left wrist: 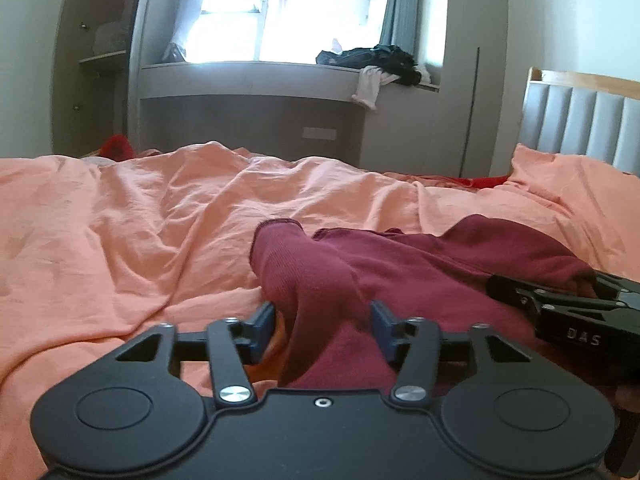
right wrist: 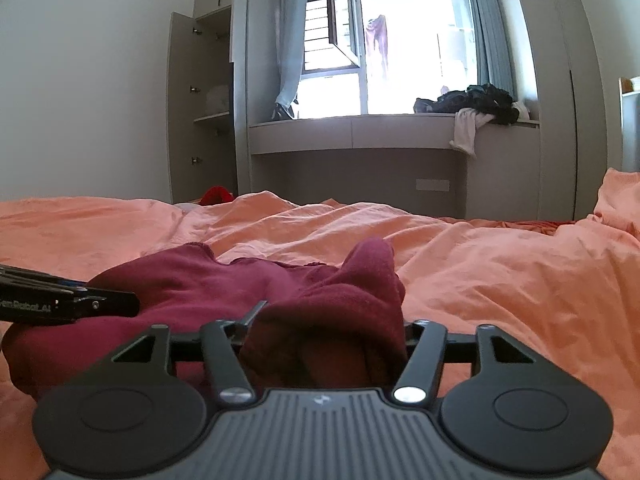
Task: Fold small clothes
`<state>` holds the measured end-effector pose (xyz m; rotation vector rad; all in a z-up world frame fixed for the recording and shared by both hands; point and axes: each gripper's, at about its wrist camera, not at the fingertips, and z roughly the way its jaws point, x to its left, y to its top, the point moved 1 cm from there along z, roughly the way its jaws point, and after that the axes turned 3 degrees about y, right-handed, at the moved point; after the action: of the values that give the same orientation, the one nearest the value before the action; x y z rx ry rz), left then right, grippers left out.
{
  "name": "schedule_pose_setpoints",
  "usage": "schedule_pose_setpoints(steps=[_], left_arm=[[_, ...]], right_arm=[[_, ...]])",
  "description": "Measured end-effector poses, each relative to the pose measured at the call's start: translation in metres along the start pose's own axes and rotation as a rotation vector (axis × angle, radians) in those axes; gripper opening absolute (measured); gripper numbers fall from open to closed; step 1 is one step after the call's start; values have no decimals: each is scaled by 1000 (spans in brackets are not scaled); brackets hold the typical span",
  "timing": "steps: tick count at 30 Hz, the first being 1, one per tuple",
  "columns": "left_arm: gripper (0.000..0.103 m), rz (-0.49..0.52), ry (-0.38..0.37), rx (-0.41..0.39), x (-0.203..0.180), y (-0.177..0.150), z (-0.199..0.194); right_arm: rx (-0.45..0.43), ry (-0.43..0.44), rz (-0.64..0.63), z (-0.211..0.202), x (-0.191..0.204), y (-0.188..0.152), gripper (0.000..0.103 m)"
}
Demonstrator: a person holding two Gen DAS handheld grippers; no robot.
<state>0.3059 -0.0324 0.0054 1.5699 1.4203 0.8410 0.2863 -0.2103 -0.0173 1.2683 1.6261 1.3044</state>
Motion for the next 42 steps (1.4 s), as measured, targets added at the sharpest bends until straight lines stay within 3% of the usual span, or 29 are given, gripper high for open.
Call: schedule_pose_setpoints(steps=[8,11,13,20,31,42], left_arm=[[85,19,57,-1,-3,2,-7],[98,-3,50,1,-2,3,-12],[102,-29,62,2,-1,2,-18],[102,-20,81,-48,-7,-14,-52],[102,-15,67,-121,-25,-37,-122],[102,-78,72,-162,-28,-68,-194]], right_arm=[[3,-26,24,-5,-5,-2,98],[-8,-38,38,-14,-8,-4,103],[-14,-41,53,-22,-11,-6,103],[-39,-48,97,-51,-11,-10,103],[-180,-75,115,-123,5,-18,103],[-324,-70,12,-201,34,-40,103]])
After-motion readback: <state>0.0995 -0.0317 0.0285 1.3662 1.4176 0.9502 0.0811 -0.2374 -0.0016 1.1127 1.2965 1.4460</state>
